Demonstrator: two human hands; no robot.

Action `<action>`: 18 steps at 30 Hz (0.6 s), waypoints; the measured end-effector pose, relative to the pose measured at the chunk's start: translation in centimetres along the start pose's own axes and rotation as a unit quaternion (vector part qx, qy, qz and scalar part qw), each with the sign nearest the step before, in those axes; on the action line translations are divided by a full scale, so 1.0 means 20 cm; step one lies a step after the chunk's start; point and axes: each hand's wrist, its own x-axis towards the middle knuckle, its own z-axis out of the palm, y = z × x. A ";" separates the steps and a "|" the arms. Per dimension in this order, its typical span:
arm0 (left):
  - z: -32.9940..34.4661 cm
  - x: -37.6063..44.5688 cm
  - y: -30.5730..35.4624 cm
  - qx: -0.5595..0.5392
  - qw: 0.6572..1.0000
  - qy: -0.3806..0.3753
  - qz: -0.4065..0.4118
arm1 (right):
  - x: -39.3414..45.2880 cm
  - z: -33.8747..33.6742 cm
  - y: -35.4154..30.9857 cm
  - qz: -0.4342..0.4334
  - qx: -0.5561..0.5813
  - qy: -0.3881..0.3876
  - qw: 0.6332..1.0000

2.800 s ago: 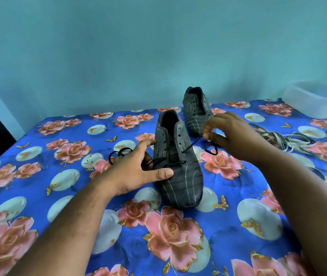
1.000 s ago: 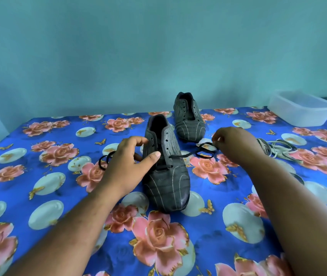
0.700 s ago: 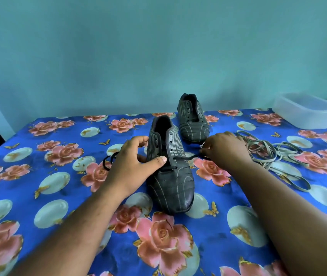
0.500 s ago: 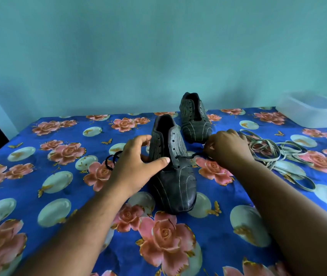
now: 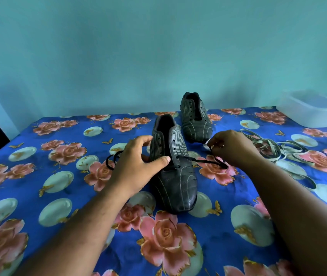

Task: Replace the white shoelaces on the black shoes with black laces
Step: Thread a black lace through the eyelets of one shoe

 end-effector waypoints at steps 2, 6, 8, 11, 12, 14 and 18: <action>0.00 0.00 0.01 0.000 1.000 -0.002 -0.001 | 0.00 0.00 0.00 -0.002 0.008 0.008 1.000; -0.01 -0.01 0.01 -0.001 1.000 -0.001 -0.001 | 0.00 0.03 -0.02 -0.029 -0.069 0.026 0.997; 0.00 -0.01 0.02 0.000 1.000 -0.002 -0.002 | 0.00 0.04 -0.03 -0.042 -0.116 0.015 0.992; -0.01 -0.01 0.02 0.002 1.000 -0.001 -0.004 | -0.01 0.04 -0.05 -0.055 -0.140 0.010 0.989; -0.01 -0.01 0.03 0.002 1.000 0.000 -0.004 | -0.02 0.04 -0.06 -0.057 -0.145 0.012 0.988; -0.01 -0.02 0.03 0.004 1.000 0.003 -0.005 | -0.02 0.05 -0.07 -0.060 -0.135 0.018 0.989; -0.01 -0.02 0.04 0.011 1.000 0.012 -0.012 | -0.05 0.01 -0.14 -0.081 0.045 0.047 0.995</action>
